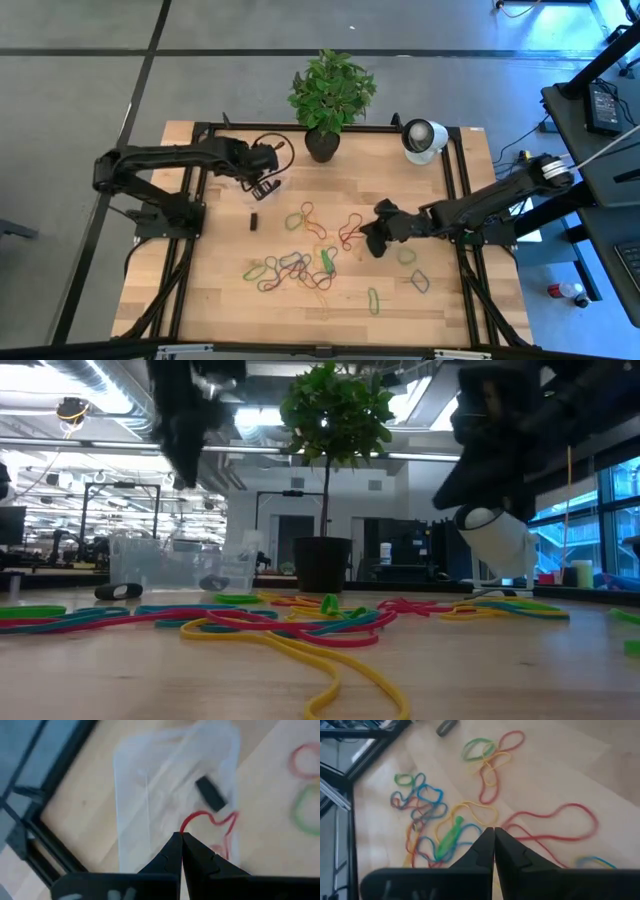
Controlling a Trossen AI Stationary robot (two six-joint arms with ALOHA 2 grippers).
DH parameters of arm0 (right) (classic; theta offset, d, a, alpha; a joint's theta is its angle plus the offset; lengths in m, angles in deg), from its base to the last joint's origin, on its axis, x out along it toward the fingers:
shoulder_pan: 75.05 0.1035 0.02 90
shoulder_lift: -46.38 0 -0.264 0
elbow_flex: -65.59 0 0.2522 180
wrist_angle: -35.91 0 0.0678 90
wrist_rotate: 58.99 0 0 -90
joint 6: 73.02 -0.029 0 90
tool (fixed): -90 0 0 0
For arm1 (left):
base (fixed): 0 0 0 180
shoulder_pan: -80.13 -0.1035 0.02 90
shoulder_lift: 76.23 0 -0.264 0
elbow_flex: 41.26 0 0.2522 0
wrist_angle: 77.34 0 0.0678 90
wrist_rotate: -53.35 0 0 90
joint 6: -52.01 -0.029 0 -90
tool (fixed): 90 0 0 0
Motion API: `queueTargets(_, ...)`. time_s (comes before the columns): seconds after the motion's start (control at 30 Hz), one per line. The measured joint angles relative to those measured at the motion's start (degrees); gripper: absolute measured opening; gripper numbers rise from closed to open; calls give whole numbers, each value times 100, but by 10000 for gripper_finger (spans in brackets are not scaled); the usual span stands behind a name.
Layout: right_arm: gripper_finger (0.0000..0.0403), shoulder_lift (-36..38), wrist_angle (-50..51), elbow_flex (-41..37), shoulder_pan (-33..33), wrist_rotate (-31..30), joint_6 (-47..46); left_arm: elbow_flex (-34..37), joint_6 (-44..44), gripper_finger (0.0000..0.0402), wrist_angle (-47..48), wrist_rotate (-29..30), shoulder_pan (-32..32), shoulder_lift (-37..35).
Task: Pick and place rubber bands into bin
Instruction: Put the red rubber band into the transparent bin
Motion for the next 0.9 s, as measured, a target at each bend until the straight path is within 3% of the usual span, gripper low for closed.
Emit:
queueTargets(0.3, 7, -1022, 162, 1019, -2, -324, 40, 1251, -1211, 2, -1327, -1205, -961, 2)
queueTargets(0.7, 6, -1812, 183, 1866, -280, -354, 47, 1721, -1584, 3, -1949, -971, -1113, 0)
queueTargets(0.9, 6, -1858, 191, 1935, -289, -351, 46, 1721, -1540, 51, -2041, -990, -1209, 0)
